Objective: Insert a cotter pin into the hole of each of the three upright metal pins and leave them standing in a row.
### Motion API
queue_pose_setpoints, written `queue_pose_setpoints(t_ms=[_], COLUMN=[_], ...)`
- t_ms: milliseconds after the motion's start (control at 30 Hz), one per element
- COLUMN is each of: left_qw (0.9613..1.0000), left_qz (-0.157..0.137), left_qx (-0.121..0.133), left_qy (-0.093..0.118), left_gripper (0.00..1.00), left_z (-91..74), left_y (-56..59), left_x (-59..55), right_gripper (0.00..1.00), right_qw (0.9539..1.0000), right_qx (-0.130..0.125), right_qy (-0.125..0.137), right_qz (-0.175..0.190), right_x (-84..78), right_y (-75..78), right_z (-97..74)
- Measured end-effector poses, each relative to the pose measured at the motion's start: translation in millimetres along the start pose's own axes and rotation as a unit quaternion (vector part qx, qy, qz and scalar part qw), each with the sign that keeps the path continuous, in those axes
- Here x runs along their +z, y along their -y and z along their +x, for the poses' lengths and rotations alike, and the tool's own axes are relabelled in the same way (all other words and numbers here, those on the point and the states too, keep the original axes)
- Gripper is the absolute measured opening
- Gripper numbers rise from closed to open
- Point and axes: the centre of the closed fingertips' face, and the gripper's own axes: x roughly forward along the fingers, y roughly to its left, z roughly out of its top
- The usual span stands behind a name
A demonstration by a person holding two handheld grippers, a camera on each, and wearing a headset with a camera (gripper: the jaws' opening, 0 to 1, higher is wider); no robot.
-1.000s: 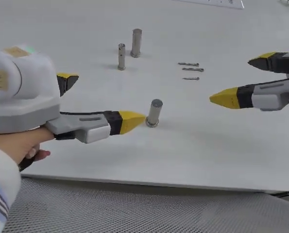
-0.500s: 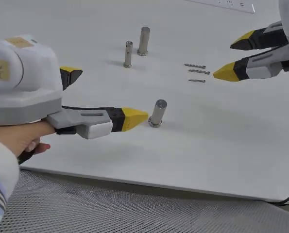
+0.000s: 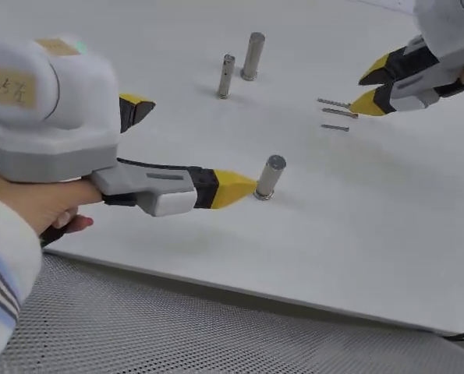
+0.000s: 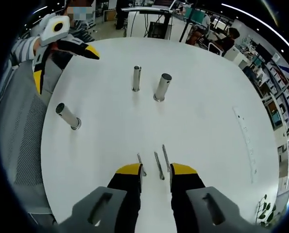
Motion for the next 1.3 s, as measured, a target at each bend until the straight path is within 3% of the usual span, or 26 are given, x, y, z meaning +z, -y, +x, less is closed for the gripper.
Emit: queue_pose_setpoints(t_ms=[267,333,667,867,1167,1300], left_qw=[1.0,0.9999,0.9999,0.9999,0.9998,0.9998], left_qz=[-0.003,-0.006,-0.011,-0.012,-0.008,-0.012], left_qx=[-0.003,-0.004,-0.006,-0.008,-0.012,-0.013], left_qy=[-0.005,-0.007,-0.007,-0.007,-0.01,-0.009], left_gripper=[0.99,0.99,0.99,0.98,0.98,0.98], left_z=[0.0,-0.1,0.6,1.4,2.1,1.8], left_y=[4.2,4.4,6.5,9.7,17.1,18.0], left_x=[-2.1,-3.1,-3.3,-2.7,-1.5,-0.7], right_gripper=[0.1,0.08,0.04,0.0,0.0,0.0], right_qw=[0.9986,0.9983,0.9966,0.9961,0.9955,0.9953], right_qx=[0.023,0.028,0.049,0.055,0.031,0.02], right_qy=[-0.043,-0.047,-0.063,-0.064,-0.068,-0.072], right_qz=[-0.024,-0.021,-0.02,-0.026,-0.058,-0.061], right_x=[-20.2,-23.9,-33.4,-32.1,-30.8,-32.1], right_y=[9.8,20.6,18.3,11.7,9.8,15.9], right_z=[26.0,33.0,42.0,38.0,37.7,39.0])
